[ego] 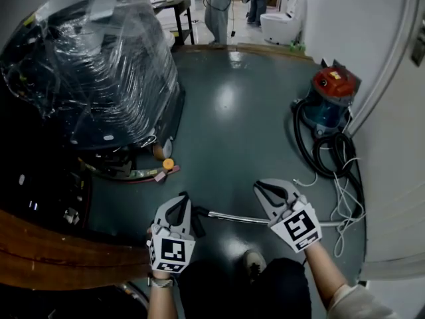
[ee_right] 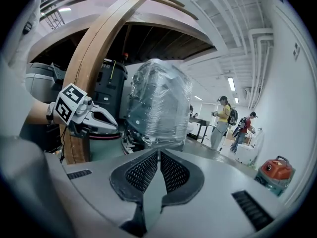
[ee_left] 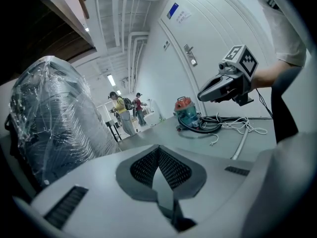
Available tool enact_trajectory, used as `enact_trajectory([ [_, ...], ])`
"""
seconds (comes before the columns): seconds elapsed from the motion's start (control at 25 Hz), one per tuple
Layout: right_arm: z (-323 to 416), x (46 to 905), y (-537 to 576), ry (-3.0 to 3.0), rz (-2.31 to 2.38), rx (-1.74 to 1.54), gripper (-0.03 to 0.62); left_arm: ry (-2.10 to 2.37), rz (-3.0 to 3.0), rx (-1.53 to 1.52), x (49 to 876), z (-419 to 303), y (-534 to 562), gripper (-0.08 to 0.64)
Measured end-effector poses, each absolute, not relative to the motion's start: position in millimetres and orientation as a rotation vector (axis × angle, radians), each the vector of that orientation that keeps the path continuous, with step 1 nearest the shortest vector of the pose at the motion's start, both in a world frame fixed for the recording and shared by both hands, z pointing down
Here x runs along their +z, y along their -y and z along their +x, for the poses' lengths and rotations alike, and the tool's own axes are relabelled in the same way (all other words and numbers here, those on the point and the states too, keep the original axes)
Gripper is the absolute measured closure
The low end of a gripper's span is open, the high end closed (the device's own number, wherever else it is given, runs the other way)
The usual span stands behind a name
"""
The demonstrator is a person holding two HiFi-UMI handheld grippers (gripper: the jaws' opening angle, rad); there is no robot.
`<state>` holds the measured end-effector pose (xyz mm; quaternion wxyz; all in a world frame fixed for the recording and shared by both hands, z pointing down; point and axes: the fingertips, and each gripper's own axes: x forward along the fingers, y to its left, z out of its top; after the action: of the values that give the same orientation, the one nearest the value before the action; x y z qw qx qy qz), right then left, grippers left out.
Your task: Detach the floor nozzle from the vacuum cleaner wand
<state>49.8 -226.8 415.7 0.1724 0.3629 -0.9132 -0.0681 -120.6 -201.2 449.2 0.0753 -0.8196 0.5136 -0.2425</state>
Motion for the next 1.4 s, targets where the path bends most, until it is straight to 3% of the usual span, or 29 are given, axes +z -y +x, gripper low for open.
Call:
enact_trajectory([
  [0.96, 23.4, 491.1, 206.1, 2.602, 0.884, -0.169, 0.555, -1.438, -2.447, -0.894, 537.3, -124.2, 187.3, 0.563],
  [1.4, 5.3, 576.3, 220.7, 2.531, 0.800, -0.234, 0.555, -1.372, -2.517, -0.971, 620.6, -139.2, 207.8, 0.562],
])
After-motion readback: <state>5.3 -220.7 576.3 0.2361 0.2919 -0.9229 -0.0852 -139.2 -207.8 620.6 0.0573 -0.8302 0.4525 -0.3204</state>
